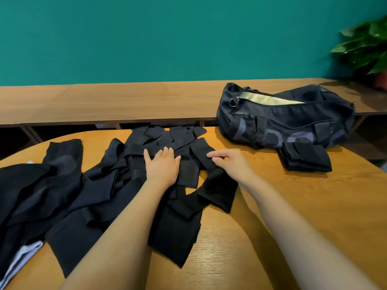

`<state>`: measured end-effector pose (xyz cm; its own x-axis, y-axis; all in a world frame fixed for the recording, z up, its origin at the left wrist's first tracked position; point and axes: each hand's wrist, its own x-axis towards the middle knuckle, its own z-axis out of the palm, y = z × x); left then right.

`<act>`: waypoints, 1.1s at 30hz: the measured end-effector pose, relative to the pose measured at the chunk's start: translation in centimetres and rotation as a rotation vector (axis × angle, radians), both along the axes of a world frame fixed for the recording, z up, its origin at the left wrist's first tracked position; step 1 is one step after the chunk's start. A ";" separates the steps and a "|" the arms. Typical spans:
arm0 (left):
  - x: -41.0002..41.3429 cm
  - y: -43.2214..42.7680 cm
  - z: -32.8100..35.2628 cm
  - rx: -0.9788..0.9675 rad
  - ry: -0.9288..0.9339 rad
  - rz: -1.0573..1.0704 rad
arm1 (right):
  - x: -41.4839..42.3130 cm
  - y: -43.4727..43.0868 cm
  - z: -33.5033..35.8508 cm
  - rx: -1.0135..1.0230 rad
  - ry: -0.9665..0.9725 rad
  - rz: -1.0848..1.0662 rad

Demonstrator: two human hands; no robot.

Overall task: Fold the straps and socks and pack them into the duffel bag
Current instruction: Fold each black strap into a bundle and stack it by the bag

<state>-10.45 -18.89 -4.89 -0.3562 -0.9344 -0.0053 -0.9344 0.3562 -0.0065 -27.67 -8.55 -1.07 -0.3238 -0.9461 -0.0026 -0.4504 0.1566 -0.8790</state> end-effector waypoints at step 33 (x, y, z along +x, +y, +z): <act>-2.9 15.8 -2.1 -0.064 0.161 -0.332 | -1.0 15.6 -6.4 0.167 0.916 -0.322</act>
